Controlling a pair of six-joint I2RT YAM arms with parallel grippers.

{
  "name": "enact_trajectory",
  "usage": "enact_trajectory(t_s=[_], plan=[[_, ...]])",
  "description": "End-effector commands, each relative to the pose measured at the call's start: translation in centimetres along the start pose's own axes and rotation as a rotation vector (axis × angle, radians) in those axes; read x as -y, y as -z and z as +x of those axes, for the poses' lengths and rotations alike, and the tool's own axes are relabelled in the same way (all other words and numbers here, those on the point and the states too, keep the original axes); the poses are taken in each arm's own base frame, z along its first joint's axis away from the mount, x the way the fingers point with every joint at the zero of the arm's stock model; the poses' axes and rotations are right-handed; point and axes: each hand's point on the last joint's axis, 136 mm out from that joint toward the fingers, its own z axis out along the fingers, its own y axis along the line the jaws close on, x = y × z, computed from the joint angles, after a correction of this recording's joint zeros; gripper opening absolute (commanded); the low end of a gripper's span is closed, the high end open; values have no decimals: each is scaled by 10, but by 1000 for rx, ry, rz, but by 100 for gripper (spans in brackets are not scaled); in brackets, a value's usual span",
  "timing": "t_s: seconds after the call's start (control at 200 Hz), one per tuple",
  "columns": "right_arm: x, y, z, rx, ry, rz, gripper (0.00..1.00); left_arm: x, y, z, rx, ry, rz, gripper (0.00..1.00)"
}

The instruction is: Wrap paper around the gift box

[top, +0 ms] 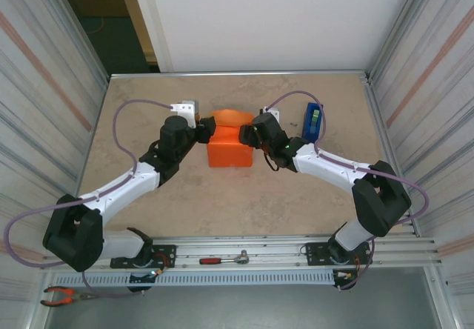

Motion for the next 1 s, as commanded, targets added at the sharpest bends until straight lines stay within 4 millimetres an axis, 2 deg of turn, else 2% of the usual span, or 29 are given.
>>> enact_trajectory(t_s=[0.0,0.08,0.15,0.225,0.276,0.396,0.421,0.466,0.486,0.516,0.576,0.616,0.671,0.732,0.782,0.872,0.992], plan=[[22,-3,26,-83,17,70,77,4,2,11,-19,27,16,50],[22,-3,25,-83,16,69,77,7,0,17,-31,23,23,46],[23,-3,26,-85,16,71,77,9,-4,20,-38,17,25,35],[22,-3,25,-85,16,68,77,9,-7,23,-47,8,26,17],[22,-3,25,-85,16,68,77,10,-8,24,-48,4,26,1],[22,-3,26,-87,15,70,77,11,-10,25,-51,-1,28,0],[22,-4,26,-88,17,69,77,11,-11,26,-54,0,26,6],[22,-4,25,-88,15,68,77,11,-11,26,-56,0,23,25],[21,-4,26,-88,16,68,77,11,-12,26,-57,-1,24,29],[22,-4,26,-89,16,70,77,11,-12,27,-58,-1,26,28],[21,-4,25,-88,15,68,77,13,-13,28,-59,-4,34,20],[21,-4,26,-90,15,66,77,13,-14,28,-60,-4,35,20],[21,-4,26,-89,15,66,77,15,-15,29,-63,-5,38,26],[22,-4,25,-89,15,67,77,17,-18,28,-64,-2,42,40],[21,-5,26,-92,17,66,77,19,-21,29,-68,-2,46,47],[21,-4,25,-95,15,65,77,20,-25,31,-72,-1,44,53],[18,-5,25,-109,18,54,77,17,-29,38,-82,-3,13,54]])
